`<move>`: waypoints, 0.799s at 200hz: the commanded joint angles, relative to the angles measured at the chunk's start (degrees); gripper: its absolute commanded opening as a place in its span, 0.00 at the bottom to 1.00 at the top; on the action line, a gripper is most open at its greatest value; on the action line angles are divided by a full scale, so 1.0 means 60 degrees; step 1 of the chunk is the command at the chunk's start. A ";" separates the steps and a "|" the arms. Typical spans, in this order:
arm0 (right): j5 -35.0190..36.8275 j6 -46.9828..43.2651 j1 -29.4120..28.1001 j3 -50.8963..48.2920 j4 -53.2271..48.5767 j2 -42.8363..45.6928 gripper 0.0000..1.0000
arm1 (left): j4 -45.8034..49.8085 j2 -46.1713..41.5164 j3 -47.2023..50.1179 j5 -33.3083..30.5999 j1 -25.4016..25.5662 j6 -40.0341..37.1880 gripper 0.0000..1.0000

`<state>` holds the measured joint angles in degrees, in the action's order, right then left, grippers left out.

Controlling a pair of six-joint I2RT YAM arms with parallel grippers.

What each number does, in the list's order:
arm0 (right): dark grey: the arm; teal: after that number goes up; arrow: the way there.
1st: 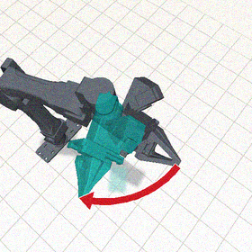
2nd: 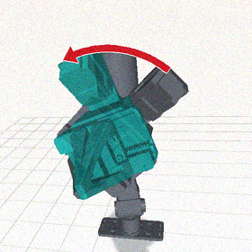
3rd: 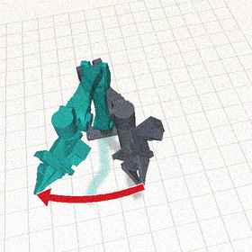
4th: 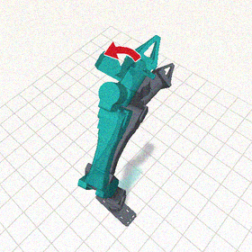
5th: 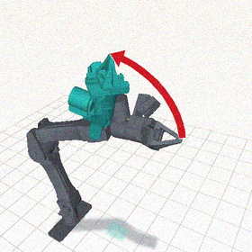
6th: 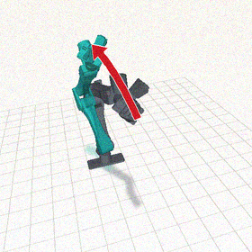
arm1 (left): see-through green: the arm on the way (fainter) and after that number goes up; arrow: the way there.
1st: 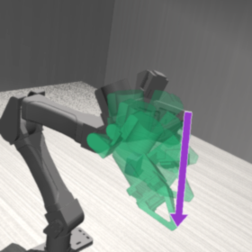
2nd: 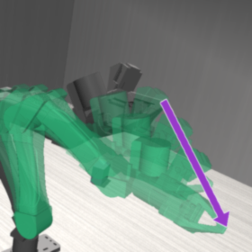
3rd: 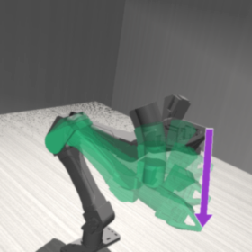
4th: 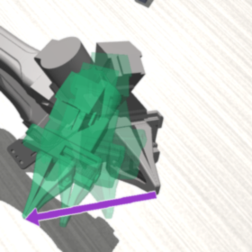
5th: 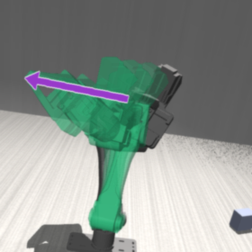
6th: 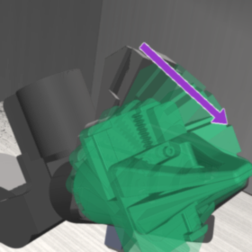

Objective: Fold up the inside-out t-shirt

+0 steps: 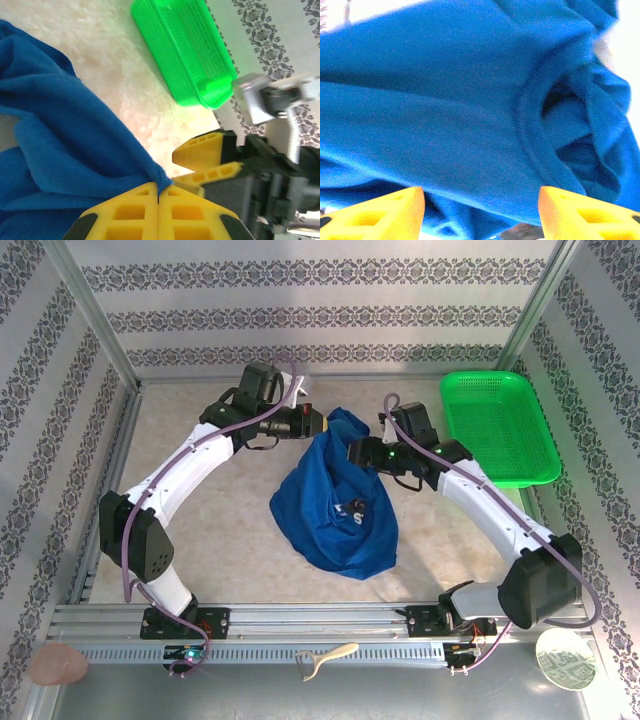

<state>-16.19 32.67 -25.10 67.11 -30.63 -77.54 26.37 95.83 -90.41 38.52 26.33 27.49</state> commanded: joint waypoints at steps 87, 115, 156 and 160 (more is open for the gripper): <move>0.2552 -0.0231 -0.1613 0.0404 0.1221 -0.2346 0.64 | -0.1403 -0.0830 0.1175 0.2018 -0.0147 0.0438 0.00; 0.1873 -0.0400 -0.1589 0.1204 0.1526 -0.3774 0.43 | -0.2106 -0.1025 0.1491 0.2309 -0.0307 0.1072 0.00; 0.0076 -0.0803 -0.1181 0.1700 0.0755 -0.3360 0.00 | -0.2546 -0.1051 0.2012 0.1301 -0.1397 0.1701 0.00; -0.0130 -0.0786 -0.1115 0.1658 0.0717 -0.3219 0.00 | -0.2551 -0.1010 0.2017 0.1112 -0.1538 0.1703 0.00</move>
<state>-8.95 29.04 -34.22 74.98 -24.27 -101.80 16.62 91.11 -79.31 48.84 21.74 34.41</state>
